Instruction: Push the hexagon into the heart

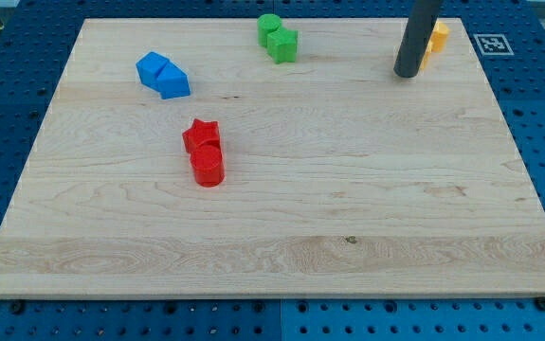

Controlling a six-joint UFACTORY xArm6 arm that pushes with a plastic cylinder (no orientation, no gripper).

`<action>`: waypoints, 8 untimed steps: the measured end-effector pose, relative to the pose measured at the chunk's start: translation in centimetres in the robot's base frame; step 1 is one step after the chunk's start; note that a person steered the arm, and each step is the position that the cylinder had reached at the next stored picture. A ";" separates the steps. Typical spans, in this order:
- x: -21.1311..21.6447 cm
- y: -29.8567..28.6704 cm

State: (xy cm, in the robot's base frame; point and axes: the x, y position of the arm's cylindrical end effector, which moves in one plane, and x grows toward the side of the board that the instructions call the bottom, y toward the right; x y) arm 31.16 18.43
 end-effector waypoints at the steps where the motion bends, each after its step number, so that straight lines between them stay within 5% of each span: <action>1: -0.2 0.0; 8: -4.4 0.3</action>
